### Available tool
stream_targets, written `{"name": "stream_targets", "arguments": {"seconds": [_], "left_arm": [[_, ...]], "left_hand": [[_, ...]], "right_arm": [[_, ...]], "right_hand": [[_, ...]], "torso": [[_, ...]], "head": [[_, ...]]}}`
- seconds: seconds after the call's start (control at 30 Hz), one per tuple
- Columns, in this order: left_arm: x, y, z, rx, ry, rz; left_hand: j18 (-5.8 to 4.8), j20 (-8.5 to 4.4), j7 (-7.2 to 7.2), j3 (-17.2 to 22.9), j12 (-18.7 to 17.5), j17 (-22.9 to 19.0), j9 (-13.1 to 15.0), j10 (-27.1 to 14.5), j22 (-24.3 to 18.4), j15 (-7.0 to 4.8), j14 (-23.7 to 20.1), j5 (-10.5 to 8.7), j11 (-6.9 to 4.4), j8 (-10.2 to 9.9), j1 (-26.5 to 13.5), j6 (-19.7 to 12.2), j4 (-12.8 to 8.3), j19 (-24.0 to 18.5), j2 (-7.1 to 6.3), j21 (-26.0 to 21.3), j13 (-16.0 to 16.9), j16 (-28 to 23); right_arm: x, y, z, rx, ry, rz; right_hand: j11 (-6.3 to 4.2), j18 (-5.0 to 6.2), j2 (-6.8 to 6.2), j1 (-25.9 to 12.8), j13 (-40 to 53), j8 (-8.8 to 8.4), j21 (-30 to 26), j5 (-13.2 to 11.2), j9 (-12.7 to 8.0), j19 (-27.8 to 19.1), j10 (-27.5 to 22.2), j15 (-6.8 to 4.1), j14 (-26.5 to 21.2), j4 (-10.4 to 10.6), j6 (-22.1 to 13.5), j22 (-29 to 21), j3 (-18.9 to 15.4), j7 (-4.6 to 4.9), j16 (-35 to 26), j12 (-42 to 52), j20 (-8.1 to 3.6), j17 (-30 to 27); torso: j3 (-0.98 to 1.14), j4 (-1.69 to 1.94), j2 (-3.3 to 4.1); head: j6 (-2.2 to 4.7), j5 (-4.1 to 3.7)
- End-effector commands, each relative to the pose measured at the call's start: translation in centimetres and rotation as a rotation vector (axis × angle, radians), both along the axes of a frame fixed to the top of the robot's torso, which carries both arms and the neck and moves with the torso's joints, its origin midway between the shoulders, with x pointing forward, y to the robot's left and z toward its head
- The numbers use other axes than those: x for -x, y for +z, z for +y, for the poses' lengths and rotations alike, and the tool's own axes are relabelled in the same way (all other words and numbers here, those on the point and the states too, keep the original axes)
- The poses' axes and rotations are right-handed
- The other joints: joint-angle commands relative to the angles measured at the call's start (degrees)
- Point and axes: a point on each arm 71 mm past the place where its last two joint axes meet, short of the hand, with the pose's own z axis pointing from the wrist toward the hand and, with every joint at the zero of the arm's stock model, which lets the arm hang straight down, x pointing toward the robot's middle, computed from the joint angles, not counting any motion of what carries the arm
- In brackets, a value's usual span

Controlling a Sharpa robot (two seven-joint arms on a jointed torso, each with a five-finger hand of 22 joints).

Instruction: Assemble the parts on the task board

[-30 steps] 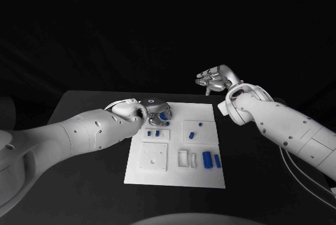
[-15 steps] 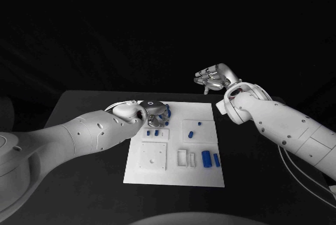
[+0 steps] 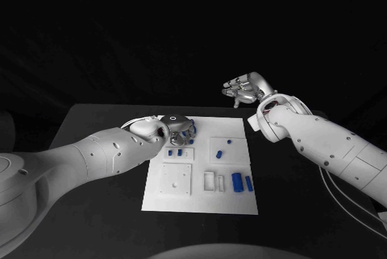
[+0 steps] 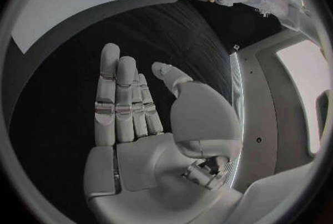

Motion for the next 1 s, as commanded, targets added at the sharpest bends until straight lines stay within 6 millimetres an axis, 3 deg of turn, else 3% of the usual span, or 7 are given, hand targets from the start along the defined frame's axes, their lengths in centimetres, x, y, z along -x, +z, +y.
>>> {"name": "stream_targets", "arguments": {"seconds": [0.03, 0.63, 1.0], "left_arm": [[0.0, 0.4, -0.2, 0.039, 0.005, -0.035], [-0.1, -0.1, -0.3, 0.011, 0.021, 0.020], [0.0, -0.7, -0.3, -0.014, 0.030, 0.053]], "left_hand": [[0.52, -0.37, 0.05, 0.21, -0.23, 0.13, 0.21, 1.26, 1.09, -0.08, 0.57, -0.30, -0.24, 0.02, -0.08, 1.65, 0.13, 0.23, -0.03, 0.32, 0.00, 0.12], [0.40, -0.31, 0.17, -0.57, -0.27, 0.35, 0.10, -0.94, 1.13, 0.26, 0.45, -0.99, 0.39, -0.19, -0.35, 2.24, 0.65, 0.10, -0.04, 0.74, -0.03, 0.24], [0.58, -0.13, 0.22, -0.89, -0.28, 0.38, 0.09, -1.61, 1.13, 0.34, 0.38, -0.96, 0.51, -0.20, -0.16, 2.12, 0.79, -0.09, 0.07, 1.09, -0.03, 0.39]], "right_arm": [[0.0, 0.0, 0.1, 0.008, 0.002, -0.006], [0.1, 0.1, 0.3, 0.011, 0.006, -0.004], [0.1, 0.1, 0.4, 0.011, 0.008, -0.004]], "right_hand": [[0.11, 1.09, -0.32, -0.28, -0.08, -0.02, 0.31, 0.22, 0.06, 0.71, -0.41, -0.02, 0.47, 0.07, -0.05, 0.05, 0.23, 0.41, 0.34, -0.32, 0.10, 0.07], [0.05, 1.10, -0.34, -0.12, -0.08, -0.01, 0.34, 0.16, 0.07, 0.63, -0.26, -0.05, 0.44, 0.15, 0.14, 0.51, 0.49, 0.36, 0.44, -0.31, 0.08, 0.08], [0.04, 1.10, -0.39, -0.06, -0.08, -0.03, 0.32, 0.16, 0.06, 0.60, -0.23, -0.06, 0.44, 0.12, 0.17, 0.68, 0.62, 0.35, 0.47, -0.32, 0.07, 0.08]], "torso": [[-0.01, 0.04, -0.06], [0.00, -0.14, 0.05], [0.02, -0.07, 0.06]], "head": [[-0.03, -0.10], [-0.11, -0.26], [-0.28, -0.64]]}}
